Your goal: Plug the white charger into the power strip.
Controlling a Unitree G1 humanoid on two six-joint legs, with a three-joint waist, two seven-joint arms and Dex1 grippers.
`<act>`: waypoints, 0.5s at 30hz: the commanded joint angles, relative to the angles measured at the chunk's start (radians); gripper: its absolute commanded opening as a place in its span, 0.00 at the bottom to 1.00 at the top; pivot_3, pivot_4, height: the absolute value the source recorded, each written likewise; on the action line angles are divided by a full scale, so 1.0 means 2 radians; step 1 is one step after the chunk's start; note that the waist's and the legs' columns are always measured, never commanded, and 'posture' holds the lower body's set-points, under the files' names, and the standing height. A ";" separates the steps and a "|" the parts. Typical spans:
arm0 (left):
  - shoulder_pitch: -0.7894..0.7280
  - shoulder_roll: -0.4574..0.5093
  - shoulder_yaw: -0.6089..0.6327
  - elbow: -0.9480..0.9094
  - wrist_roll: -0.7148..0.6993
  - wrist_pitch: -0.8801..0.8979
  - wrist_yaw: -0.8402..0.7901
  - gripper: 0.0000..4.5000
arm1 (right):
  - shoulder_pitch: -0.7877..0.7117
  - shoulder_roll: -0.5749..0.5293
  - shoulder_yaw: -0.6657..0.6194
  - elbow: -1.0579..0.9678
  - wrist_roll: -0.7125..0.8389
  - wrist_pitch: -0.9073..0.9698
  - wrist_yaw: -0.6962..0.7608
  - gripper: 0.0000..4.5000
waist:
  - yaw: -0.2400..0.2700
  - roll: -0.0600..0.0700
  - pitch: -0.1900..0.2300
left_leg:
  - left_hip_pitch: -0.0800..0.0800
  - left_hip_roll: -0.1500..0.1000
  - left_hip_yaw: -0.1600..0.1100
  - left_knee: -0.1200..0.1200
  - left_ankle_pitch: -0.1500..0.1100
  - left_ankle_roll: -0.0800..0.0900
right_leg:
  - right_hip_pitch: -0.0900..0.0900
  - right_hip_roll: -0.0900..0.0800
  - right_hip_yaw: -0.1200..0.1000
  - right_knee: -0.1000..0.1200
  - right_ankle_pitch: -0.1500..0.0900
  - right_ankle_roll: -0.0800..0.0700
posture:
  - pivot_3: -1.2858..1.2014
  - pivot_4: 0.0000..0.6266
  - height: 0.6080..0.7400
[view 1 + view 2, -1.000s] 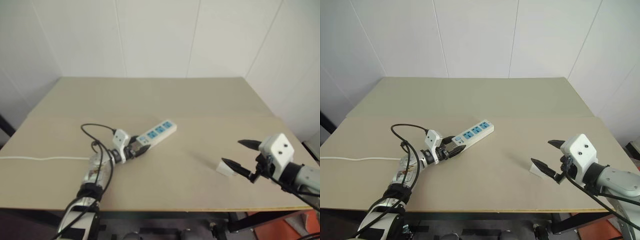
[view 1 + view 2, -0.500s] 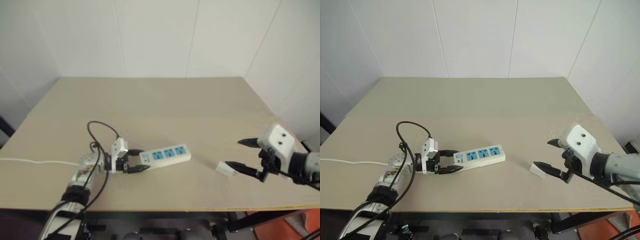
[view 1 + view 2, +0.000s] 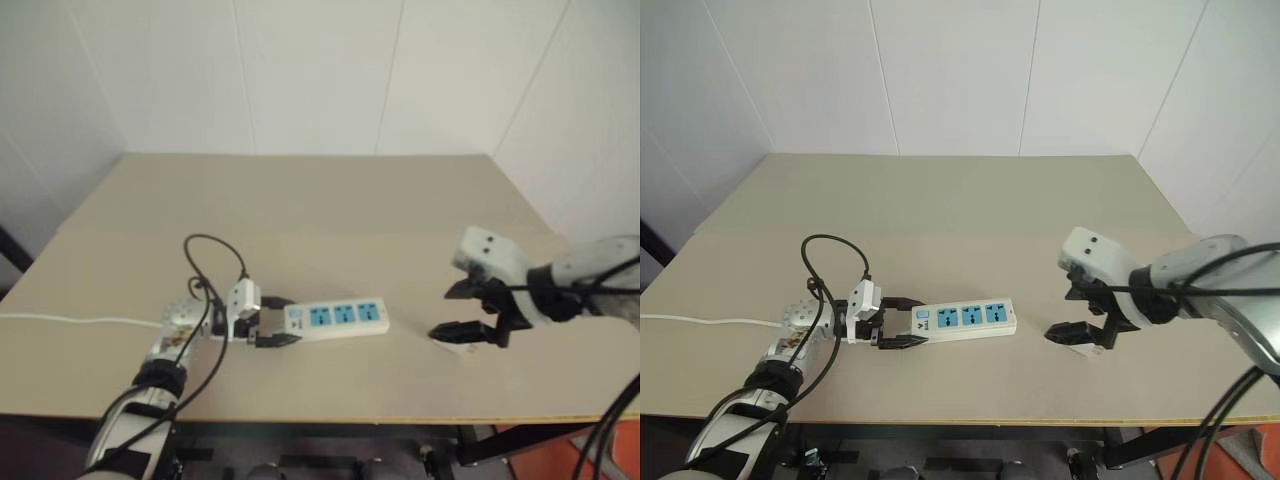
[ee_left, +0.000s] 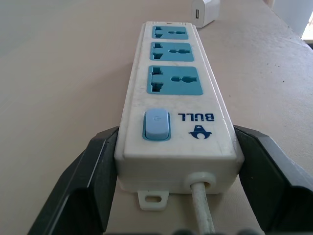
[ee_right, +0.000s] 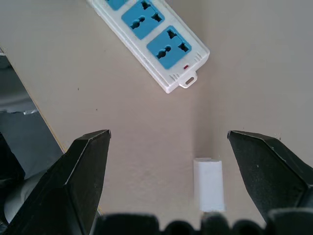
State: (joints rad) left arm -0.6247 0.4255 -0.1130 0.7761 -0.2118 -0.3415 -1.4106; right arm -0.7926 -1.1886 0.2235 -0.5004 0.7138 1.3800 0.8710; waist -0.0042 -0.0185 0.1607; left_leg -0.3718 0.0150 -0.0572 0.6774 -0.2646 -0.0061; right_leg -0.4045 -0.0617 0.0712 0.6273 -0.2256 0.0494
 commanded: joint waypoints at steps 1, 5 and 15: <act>0.016 -0.007 -0.022 0.014 0.023 0.018 -0.008 0.72 | -0.061 0.030 0.052 0.030 -0.028 0.050 -0.020 1.00 | 0.001 0.000 0.000 | 0.000 0.000 0.000 0.000 0.000 0.000 | 0.000 0.000 0.000 0.000 0.000 0.000 | 0.52 0.24 1.00; 0.017 -0.008 -0.024 0.009 0.025 0.031 -0.010 0.72 | -0.091 0.041 0.130 0.044 -0.061 0.056 -0.022 1.00 | 0.005 0.000 0.000 | -0.001 0.000 0.000 0.000 0.000 0.000 | -0.001 0.000 0.000 0.000 0.000 0.000 | 0.52 0.24 1.00; 0.007 -0.003 -0.028 0.002 0.022 0.053 -0.035 0.72 | -0.109 0.053 0.217 0.103 -0.131 0.027 -0.013 1.00 | 0.003 0.000 0.000 | -0.002 0.000 0.000 0.000 0.000 0.000 | -0.002 0.000 0.000 0.000 0.000 0.000 | 0.52 0.24 1.00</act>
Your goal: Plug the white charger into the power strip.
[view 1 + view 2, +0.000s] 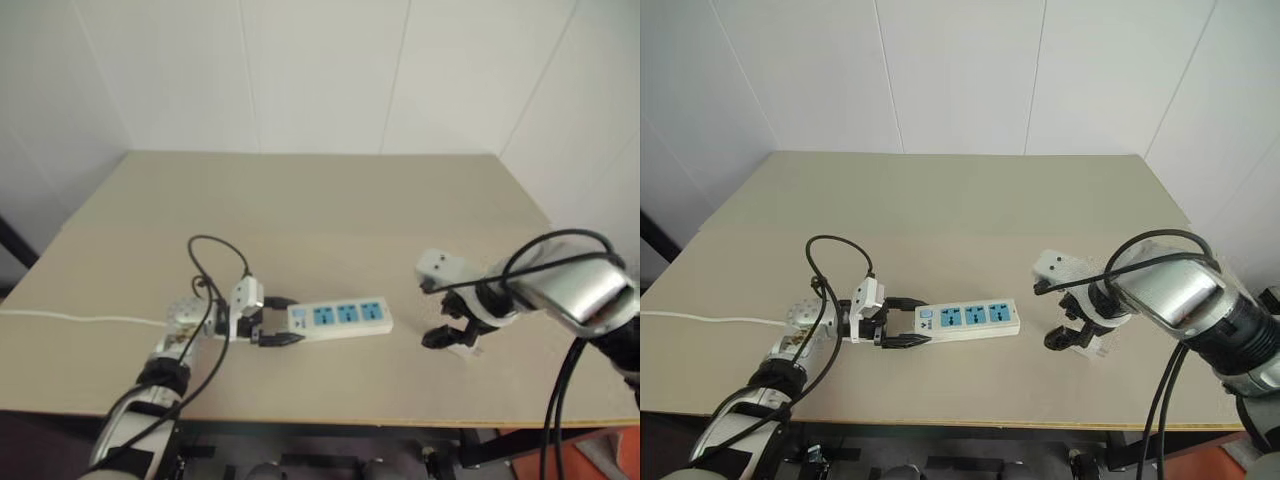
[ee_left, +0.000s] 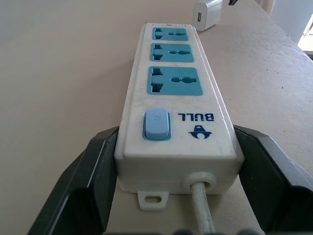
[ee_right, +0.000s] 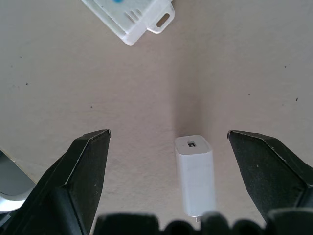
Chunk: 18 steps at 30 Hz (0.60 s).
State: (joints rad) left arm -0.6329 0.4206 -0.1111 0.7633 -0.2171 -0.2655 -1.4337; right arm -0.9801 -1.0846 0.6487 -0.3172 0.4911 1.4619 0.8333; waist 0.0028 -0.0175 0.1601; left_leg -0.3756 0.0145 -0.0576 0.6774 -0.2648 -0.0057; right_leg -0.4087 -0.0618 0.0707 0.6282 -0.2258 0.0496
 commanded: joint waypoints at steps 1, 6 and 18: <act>0.010 -0.001 -0.029 0.008 0.024 0.017 -0.026 0.72 | -0.016 0.002 0.009 0.014 -0.025 -0.019 0.009 1.00 | -0.001 0.000 0.000 | 0.000 0.000 0.000 0.000 0.000 0.000 | 0.000 0.000 0.000 0.000 0.000 0.000 | 0.52 0.24 1.00; 0.005 0.001 -0.029 0.011 0.028 0.015 -0.035 0.72 | -0.014 0.003 0.042 0.036 -0.065 -0.049 0.023 1.00 | -0.002 0.000 0.000 | -0.006 0.000 0.000 0.001 0.000 0.000 | -0.006 0.000 0.000 0.002 0.000 0.000 | 0.52 0.24 1.00; 0.011 0.007 -0.029 0.009 0.033 0.005 -0.030 0.72 | -0.001 0.003 0.068 0.064 -0.127 -0.097 0.071 0.96 | -0.004 0.000 0.000 | -0.006 0.000 0.000 0.001 0.000 0.000 | -0.007 0.000 0.000 0.002 0.000 0.000 | 0.52 0.24 1.00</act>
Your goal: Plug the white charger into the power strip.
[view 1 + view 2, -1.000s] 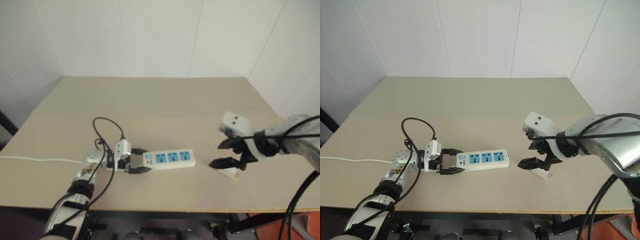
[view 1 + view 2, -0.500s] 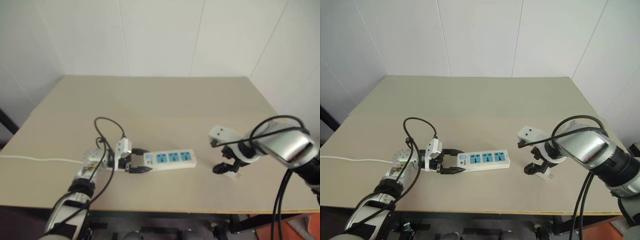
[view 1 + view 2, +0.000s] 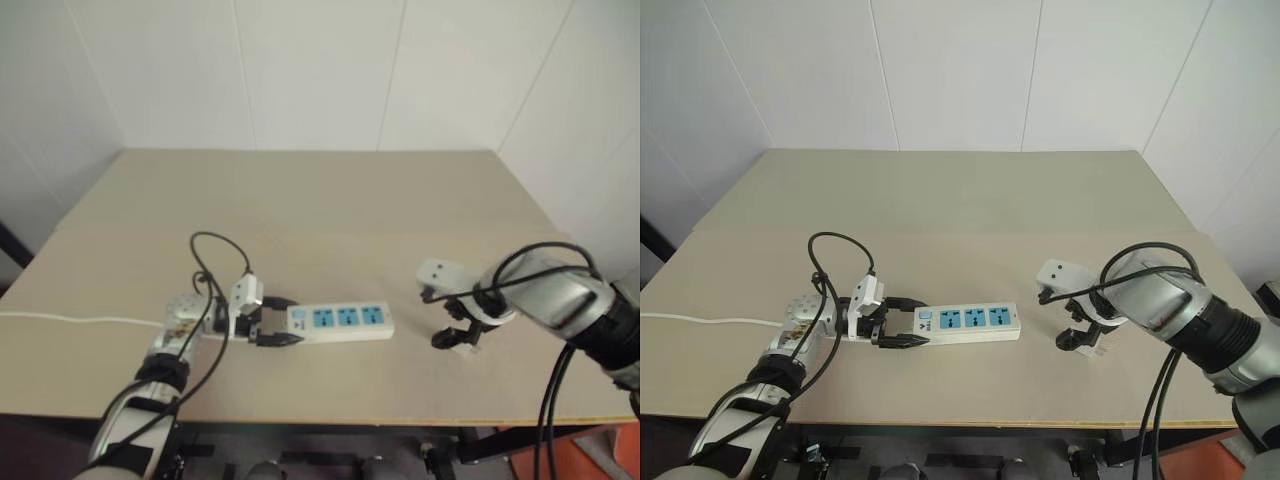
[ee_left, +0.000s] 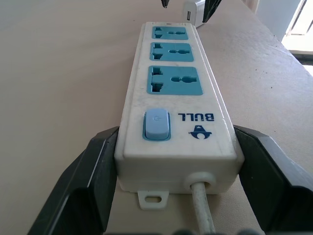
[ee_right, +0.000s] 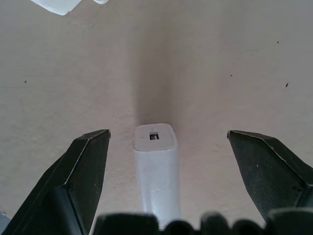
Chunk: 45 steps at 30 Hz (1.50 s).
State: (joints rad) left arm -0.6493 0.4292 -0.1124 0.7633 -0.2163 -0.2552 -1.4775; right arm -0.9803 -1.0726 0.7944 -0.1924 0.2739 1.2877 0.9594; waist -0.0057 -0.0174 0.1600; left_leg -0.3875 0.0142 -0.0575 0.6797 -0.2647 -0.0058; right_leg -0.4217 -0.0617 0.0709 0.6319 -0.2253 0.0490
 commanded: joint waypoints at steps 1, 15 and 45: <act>0.020 0.002 -0.028 0.009 0.032 0.000 -0.008 0.72 | 0.001 -0.002 -0.006 0.002 -0.021 -0.011 0.011 0.91 | 0.000 0.000 0.000 | 0.000 0.000 0.000 0.000 0.000 0.000 | 0.000 0.000 0.000 0.000 0.000 0.000 | 0.52 0.24 1.00; 0.026 0.005 -0.026 -0.002 0.027 0.006 -0.007 0.72 | 0.022 -0.005 -0.010 -0.014 -0.051 -0.035 0.049 0.25 | -0.004 0.000 0.000 | 0.000 0.000 0.000 0.000 0.000 0.000 | 0.000 0.000 0.000 0.000 0.000 0.000 | 0.52 0.24 1.00; 0.013 -0.007 -0.037 0.013 0.038 0.005 -0.018 0.72 | 0.194 0.395 -0.412 0.164 0.181 -0.513 0.206 0.25 | -0.001 0.000 0.000 | 0.004 0.000 -0.001 0.000 0.000 0.000 | 0.005 0.000 0.000 0.000 0.001 0.000 | 0.52 0.24 1.00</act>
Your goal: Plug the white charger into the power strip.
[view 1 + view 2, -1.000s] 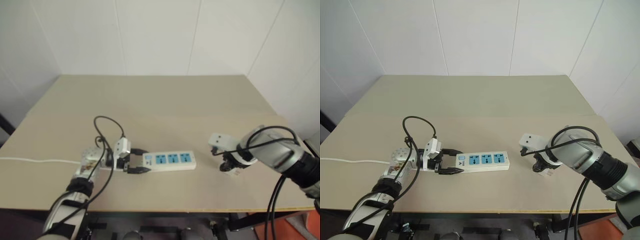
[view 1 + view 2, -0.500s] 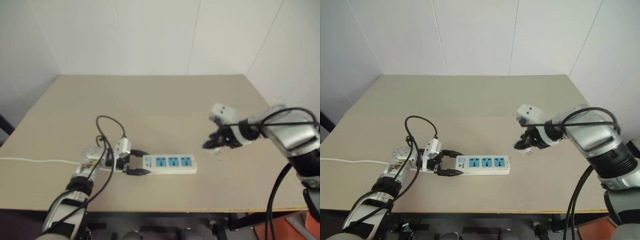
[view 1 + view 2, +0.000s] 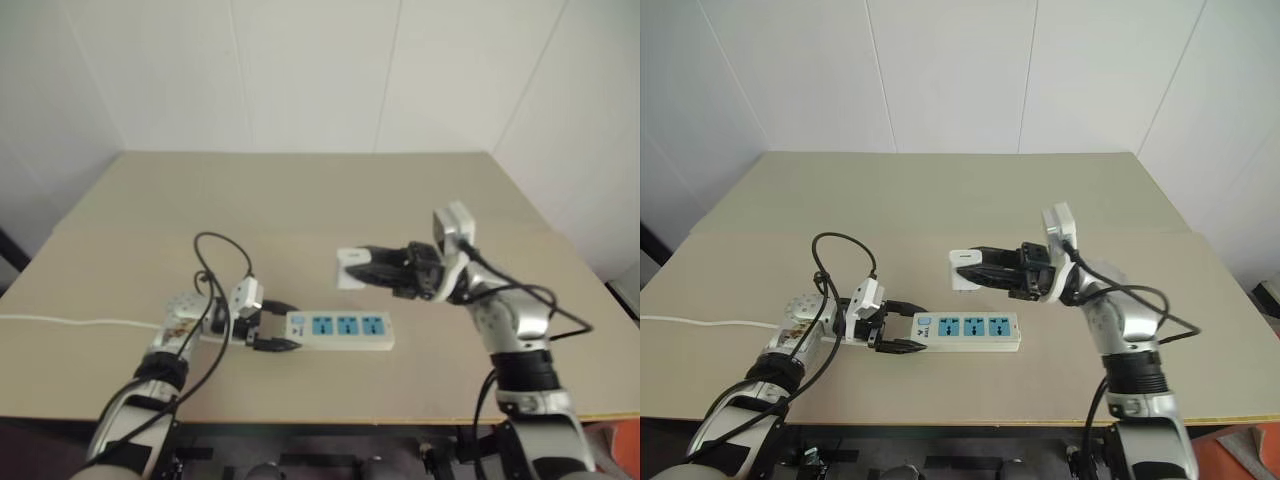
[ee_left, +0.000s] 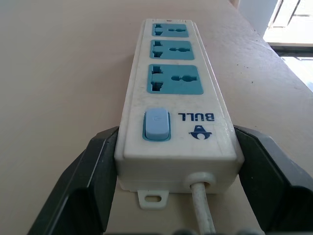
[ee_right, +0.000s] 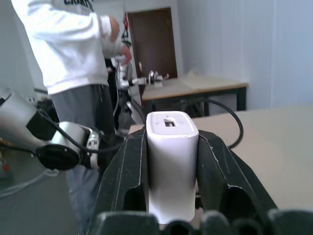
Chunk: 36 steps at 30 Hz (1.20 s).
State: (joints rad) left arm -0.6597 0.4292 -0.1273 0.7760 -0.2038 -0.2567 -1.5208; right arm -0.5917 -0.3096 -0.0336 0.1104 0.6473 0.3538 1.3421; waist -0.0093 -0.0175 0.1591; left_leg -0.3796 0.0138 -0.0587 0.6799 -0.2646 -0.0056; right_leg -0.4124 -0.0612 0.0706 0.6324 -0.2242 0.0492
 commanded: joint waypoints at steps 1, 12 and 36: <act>0.020 -0.008 -0.030 0.004 0.032 0.006 0.004 0.72 | -0.002 0.023 0.008 0.028 -0.012 -0.059 0.019 0.25 | 0.000 0.000 0.000 | 0.000 0.000 0.000 0.000 0.000 0.000 | 0.000 0.000 0.000 0.000 0.000 0.000 | 0.52 0.24 1.00; 0.016 -0.006 -0.031 0.009 0.036 -0.002 0.002 0.72 | -0.017 0.052 0.023 0.180 -0.081 -0.204 0.052 0.25 | -0.001 0.000 0.000 | 0.005 0.000 0.000 -0.001 0.000 0.000 | 0.005 0.000 0.000 -0.001 0.000 0.000 | 0.52 0.24 1.00; 0.005 0.000 -0.028 0.030 0.038 -0.017 -0.014 0.72 | -0.040 0.069 0.019 0.313 -0.137 -0.329 0.029 0.25 | -0.003 0.000 0.000 | 0.005 0.000 0.000 -0.001 0.000 0.000 | 0.005 0.000 0.000 -0.001 0.000 0.000 | 0.52 0.24 1.00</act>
State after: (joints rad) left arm -0.6694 0.4287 -0.1282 0.8052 -0.1916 -0.2846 -1.5328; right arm -0.6536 -0.1740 0.0203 0.7376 0.3736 -0.2781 1.4014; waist -0.0161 -0.0170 0.1593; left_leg -0.3689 0.0139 -0.0586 0.6776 -0.2646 -0.0057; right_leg -0.4032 -0.0609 0.0710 0.6315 -0.2244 0.0493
